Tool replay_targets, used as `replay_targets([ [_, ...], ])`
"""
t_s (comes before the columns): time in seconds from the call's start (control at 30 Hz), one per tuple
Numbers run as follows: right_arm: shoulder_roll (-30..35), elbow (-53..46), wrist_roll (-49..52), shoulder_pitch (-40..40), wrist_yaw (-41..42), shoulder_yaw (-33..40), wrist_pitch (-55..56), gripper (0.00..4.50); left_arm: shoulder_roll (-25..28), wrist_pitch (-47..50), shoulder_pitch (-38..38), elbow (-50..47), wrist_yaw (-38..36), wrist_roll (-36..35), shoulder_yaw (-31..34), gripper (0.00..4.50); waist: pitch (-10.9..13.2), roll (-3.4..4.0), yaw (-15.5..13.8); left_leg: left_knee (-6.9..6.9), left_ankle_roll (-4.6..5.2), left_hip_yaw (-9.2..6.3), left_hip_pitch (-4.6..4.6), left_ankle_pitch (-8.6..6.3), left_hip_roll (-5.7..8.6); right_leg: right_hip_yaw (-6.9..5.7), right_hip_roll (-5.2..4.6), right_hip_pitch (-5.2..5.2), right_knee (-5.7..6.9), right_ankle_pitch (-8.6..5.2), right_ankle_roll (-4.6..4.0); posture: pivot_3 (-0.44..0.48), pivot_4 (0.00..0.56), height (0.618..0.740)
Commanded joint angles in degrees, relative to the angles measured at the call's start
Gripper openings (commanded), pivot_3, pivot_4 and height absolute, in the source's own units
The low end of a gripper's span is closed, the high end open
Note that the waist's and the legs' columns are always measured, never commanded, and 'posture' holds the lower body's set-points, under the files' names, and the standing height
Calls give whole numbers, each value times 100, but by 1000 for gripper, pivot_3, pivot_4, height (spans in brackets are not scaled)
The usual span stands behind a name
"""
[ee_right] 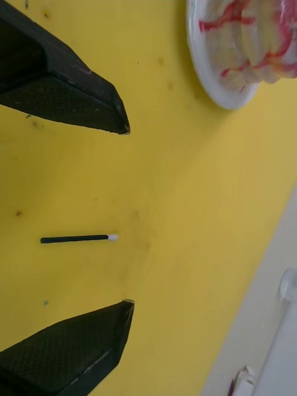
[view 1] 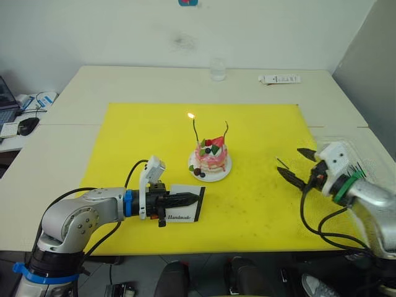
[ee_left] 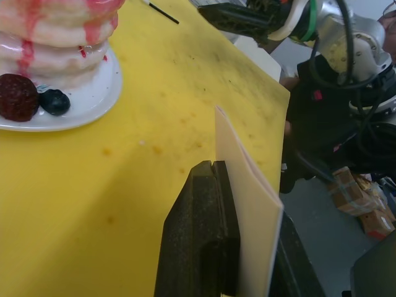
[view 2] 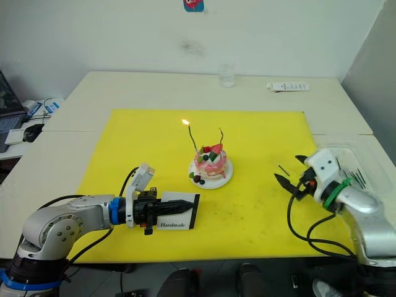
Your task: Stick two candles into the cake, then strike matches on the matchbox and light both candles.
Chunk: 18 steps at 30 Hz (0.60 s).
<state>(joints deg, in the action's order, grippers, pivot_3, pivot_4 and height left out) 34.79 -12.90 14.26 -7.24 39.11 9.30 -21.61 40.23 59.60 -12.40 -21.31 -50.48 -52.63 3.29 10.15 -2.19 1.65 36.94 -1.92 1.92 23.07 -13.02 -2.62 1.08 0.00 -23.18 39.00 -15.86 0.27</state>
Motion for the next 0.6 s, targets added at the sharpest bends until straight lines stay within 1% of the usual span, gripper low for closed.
replay_targets([
  [0.03, -168, 558, -116, -306, -143, -48, 465, 4480, 46, -28, -101, -91, -6, -94, 112, 0, 0, 0, 0, 0, 0, 1, 1, 0, 1, 1, 0, -1, -1, 0, 0, 0, 150, 740],
  [0.23, -298, 1408, -178, -616, -90, -164, 592, 4480, 64, -4, -26, -193, 39, -148, 161, 0, 0, 1, 0, -5, 0, -5, 0, 0, -6, -3, 1, -1, 1, -1, -1, 0, 150, 740],
  [0.57, -411, 1977, -161, -866, -198, -144, 675, 4480, 98, 9, -44, -180, 51, -154, 169, 0, 0, 1, 1, -2, 0, -4, -3, 0, -6, -2, 1, 0, 4, 0, -1, 0, 150, 740],
  [0.6, -415, 2041, -208, -874, -245, -170, 673, 4313, 100, 7, -60, -165, 48, -150, 159, 0, 0, 0, 1, -3, 0, -4, -3, 0, -6, -2, 1, 0, 4, 0, -1, 0, 150, 740],
])
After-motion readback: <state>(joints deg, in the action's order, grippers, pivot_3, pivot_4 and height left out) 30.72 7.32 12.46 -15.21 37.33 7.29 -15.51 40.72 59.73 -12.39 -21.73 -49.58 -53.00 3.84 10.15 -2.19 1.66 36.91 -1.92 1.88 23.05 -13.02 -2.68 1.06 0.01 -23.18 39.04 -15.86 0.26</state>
